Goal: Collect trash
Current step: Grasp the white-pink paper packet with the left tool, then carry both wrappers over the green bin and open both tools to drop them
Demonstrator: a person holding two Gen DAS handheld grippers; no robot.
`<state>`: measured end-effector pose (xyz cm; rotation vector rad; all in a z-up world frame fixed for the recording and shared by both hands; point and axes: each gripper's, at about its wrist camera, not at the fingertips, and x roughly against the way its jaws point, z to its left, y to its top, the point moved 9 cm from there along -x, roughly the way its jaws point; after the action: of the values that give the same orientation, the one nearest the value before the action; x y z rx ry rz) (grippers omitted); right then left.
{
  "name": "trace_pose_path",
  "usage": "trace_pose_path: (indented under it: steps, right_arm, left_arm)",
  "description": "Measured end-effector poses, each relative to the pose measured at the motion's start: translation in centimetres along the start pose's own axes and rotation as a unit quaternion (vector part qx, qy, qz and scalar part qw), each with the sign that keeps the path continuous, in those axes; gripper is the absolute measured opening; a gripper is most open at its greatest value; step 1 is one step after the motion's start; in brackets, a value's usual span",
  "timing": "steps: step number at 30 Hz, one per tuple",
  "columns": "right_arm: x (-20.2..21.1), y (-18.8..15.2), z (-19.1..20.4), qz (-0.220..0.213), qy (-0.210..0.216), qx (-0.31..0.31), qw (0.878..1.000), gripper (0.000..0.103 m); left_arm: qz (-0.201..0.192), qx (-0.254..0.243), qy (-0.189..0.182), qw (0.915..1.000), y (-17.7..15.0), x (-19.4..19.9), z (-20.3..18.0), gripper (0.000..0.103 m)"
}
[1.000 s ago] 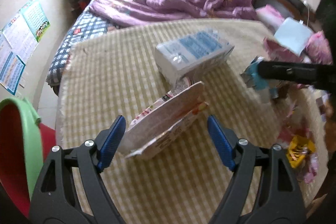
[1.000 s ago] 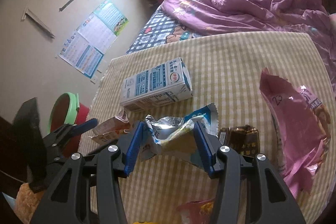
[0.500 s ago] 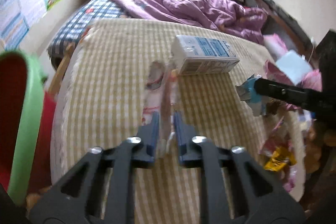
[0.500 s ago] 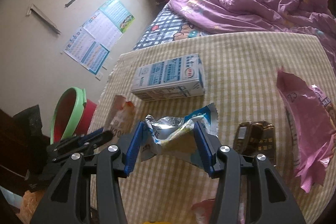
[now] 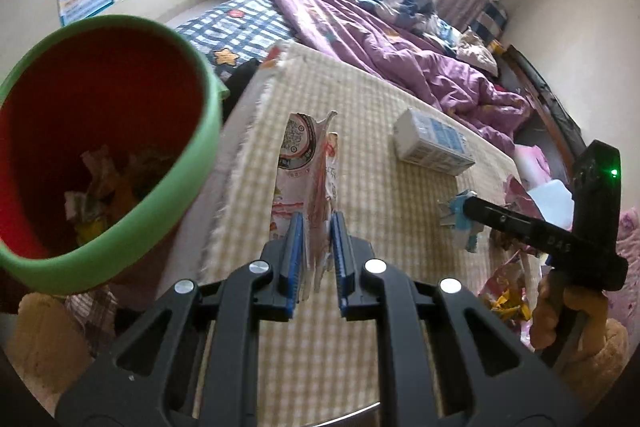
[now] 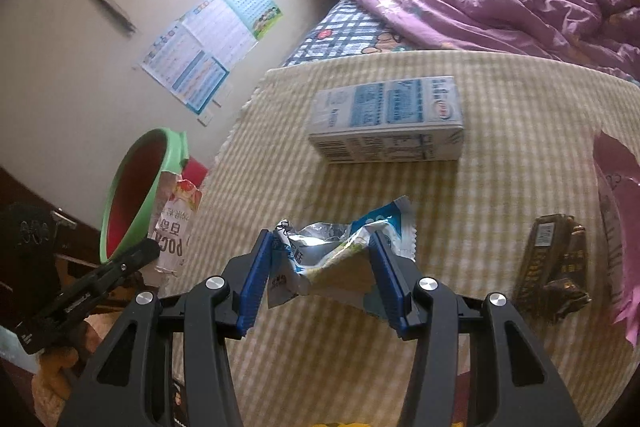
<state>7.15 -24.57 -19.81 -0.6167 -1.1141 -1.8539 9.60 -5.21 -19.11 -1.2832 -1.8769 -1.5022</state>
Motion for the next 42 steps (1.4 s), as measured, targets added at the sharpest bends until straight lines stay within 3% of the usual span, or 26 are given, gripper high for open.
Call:
trace_pose_path:
  steps: [25, 42]
  right_arm:
    - [0.0, 1.0, 3.9, -0.010, 0.013, 0.037, 0.999, 0.048]
    - [-0.5, 1.6, 6.3, -0.008, 0.029, 0.058, 0.998, 0.048]
  left_arm:
    - [-0.074, 0.002, 0.046, 0.9962, 2.1, 3.9, 1.9, 0.014]
    - [-0.090, 0.007, 0.060, 0.9941, 2.8, 4.9, 2.8, 0.014]
